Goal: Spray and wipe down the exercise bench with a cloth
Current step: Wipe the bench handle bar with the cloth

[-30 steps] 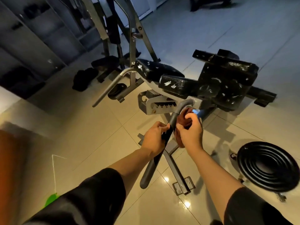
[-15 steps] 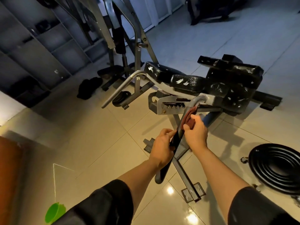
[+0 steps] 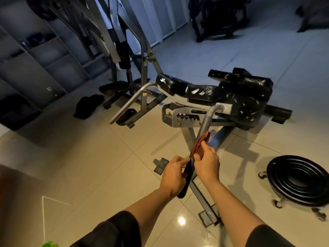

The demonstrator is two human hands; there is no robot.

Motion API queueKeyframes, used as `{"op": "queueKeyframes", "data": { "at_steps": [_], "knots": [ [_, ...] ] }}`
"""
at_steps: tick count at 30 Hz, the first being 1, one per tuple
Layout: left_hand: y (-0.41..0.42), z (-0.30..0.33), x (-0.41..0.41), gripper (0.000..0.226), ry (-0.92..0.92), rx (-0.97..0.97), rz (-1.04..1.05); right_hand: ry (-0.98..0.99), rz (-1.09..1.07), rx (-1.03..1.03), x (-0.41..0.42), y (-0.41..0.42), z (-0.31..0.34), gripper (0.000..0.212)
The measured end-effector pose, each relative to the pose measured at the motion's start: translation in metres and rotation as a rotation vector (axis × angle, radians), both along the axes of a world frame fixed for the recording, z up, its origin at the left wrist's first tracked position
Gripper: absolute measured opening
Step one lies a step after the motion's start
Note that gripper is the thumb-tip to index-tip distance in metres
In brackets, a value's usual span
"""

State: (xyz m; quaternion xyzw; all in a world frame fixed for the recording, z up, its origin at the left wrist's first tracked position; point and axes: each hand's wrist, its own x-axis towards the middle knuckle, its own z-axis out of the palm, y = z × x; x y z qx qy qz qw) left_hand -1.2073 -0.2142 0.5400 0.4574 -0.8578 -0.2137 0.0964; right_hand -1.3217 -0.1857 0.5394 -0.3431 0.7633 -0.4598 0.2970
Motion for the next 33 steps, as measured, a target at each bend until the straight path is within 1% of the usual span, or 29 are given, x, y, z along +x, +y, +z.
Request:
{"op": "queueKeyframes", "data": {
  "at_steps": [3,6,9,12,14,16,18,20,23,27,28,31,33],
  "knots": [
    [0.006,-0.009,0.012,0.053,0.000,0.012,0.000,0.012,0.019,0.007,0.020,0.016,-0.011,0.059],
    [0.011,-0.013,0.016,0.046,0.039,0.005,-0.008,-0.007,0.041,0.023,0.016,0.018,-0.015,0.057],
    [0.013,-0.016,0.020,0.040,0.099,0.019,0.022,-0.011,-0.007,0.014,0.020,0.018,-0.014,0.058],
    [0.017,-0.017,0.026,0.035,0.138,0.016,0.031,-0.005,-0.036,0.003,0.043,0.028,-0.020,0.057],
    [0.019,-0.019,0.032,0.032,0.135,0.014,0.036,-0.010,-0.028,-0.007,0.054,0.038,-0.027,0.056],
    [0.020,-0.021,0.037,0.034,0.121,0.024,0.044,-0.038,0.010,-0.009,0.050,0.044,-0.031,0.056],
    [0.021,-0.024,0.039,0.038,0.107,0.039,0.049,-0.060,0.019,-0.006,0.036,0.041,-0.032,0.052],
    [0.021,-0.023,0.040,0.041,0.114,0.053,0.061,-0.068,-0.049,-0.020,0.029,0.035,-0.031,0.049],
    [0.020,-0.023,0.039,0.038,0.145,0.047,0.087,-0.110,-0.110,-0.065,0.048,0.039,-0.034,0.045],
    [0.016,-0.027,0.041,0.035,0.138,0.065,0.103,-0.168,-0.056,-0.010,0.071,0.064,-0.051,0.034],
    [0.016,-0.027,0.042,0.035,0.139,0.071,0.099,-0.161,-0.053,-0.013,0.067,0.065,-0.051,0.035],
    [0.016,-0.028,0.044,0.039,0.133,0.095,0.087,-0.135,-0.137,-0.096,0.049,0.052,-0.044,0.046],
    [0.016,-0.027,0.045,0.037,0.144,0.116,0.092,-0.118,-0.126,-0.128,0.054,0.044,-0.038,0.051]
  ]
}}
